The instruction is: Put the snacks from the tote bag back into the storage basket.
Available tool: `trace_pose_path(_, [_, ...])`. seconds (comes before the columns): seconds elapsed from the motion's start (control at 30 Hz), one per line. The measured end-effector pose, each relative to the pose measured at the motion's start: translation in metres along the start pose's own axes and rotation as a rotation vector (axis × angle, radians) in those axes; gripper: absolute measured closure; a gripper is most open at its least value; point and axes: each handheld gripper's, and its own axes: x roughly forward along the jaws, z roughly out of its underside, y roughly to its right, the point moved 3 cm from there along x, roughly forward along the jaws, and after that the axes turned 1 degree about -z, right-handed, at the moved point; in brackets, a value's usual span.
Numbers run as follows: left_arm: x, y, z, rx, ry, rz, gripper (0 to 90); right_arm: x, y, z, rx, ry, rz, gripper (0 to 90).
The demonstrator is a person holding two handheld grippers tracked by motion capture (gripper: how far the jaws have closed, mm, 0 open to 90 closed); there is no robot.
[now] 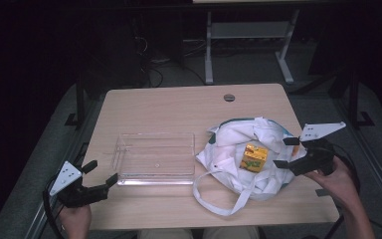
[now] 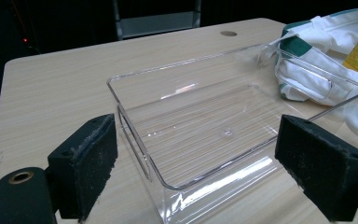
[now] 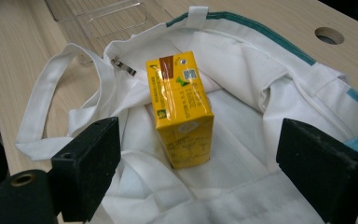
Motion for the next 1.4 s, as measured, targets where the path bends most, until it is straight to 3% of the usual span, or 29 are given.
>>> trace_pose_path(0.4, [0.002, 0.002, 0.0, -0.004, -0.001, 0.004, 12.6, 0.029, 0.0, -0.019, -0.031, -0.06, -0.05, 13.2])
trace_pose_path(1.03, [0.003, 0.001, 0.001, -0.002, -0.005, 0.002, 12.6, 0.063, 0.002, -0.023, -0.052, -0.16, -0.082, 15.9])
trace_pose_path(1.4, [0.003, 0.001, 0.001, -0.001, -0.011, 0.004, 12.6, 0.074, 0.003, -0.023, -0.076, -0.205, -0.087, 24.2])
